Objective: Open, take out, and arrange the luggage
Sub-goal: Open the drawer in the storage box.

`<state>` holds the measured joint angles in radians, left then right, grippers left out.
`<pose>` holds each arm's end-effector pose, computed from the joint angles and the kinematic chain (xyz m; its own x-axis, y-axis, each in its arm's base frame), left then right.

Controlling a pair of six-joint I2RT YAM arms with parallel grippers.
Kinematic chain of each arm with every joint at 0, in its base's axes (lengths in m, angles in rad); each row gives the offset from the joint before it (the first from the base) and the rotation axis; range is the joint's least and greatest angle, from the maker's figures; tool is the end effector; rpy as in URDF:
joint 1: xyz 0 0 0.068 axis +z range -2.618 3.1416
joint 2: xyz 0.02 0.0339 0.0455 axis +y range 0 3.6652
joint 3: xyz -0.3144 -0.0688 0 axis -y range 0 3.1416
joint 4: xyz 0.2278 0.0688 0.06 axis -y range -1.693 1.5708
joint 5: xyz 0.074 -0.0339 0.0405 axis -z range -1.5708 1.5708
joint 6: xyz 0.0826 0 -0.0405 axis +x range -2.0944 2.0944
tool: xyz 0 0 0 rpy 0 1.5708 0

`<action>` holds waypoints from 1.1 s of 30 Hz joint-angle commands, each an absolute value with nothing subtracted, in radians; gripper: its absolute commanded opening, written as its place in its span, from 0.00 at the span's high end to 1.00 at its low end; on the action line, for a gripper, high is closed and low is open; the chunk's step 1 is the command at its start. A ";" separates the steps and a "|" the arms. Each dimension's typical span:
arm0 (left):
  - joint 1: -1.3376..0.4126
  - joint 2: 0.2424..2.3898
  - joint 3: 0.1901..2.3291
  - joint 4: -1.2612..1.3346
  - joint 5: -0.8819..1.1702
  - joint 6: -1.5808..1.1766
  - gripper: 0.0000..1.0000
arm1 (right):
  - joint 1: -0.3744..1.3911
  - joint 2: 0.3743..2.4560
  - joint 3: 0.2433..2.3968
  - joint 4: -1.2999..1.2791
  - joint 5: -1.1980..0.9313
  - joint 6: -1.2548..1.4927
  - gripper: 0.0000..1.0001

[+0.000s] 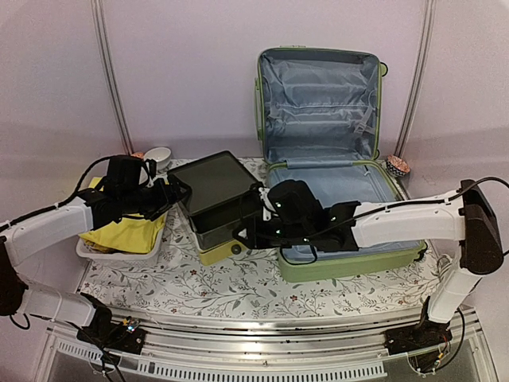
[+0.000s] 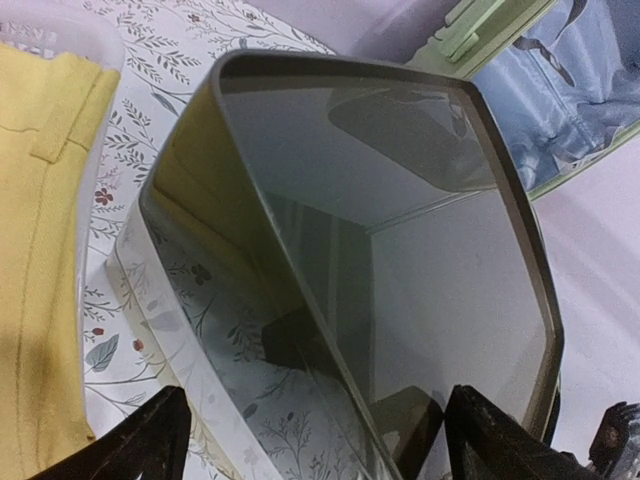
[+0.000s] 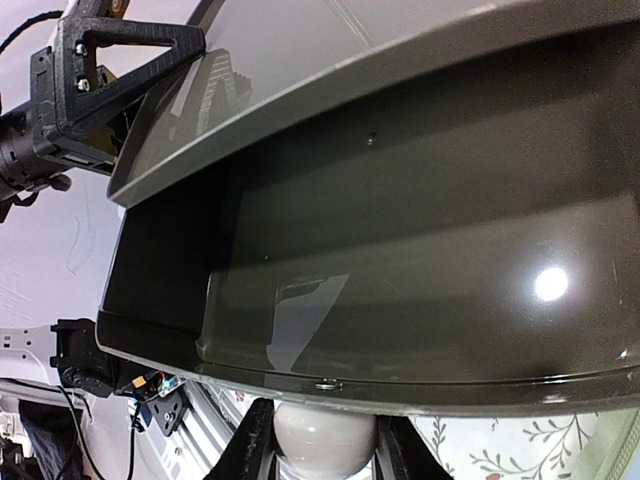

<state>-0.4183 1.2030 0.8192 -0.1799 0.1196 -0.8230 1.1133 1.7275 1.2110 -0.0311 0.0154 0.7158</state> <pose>0.2450 -0.1197 0.2939 -0.6953 -0.4876 -0.5281 -0.0211 0.7482 -0.6631 0.1913 0.3856 0.2822 -0.7584 -0.0549 -0.6495 -0.5216 0.6487 0.5542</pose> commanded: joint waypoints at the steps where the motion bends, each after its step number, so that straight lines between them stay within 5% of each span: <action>1: -0.408 1.206 0.842 -0.203 0.101 -0.816 0.10 | 1.141 1.685 1.156 -0.065 -0.017 0.764 0.77; 6: -0.409 1.195 0.839 -0.208 0.113 -0.809 0.10 | 1.144 1.663 1.124 -0.061 -0.023 0.780 0.73; 11: -0.410 1.159 0.817 -0.216 0.119 -0.811 0.06 | 1.147 1.639 1.109 -0.068 -0.007 0.775 0.21; 16: -0.410 1.103 0.816 -0.265 0.099 -0.797 0.03 | 1.144 1.568 1.098 -0.145 0.051 0.752 0.08; 24: -0.410 1.020 0.815 -0.320 0.112 -0.770 0.02 | 1.064 1.378 0.989 -0.231 0.076 0.656 0.02; 33: -0.410 0.878 0.806 -0.386 0.103 -0.736 0.03 | 0.662 1.324 0.979 -0.454 0.095 0.446 0.08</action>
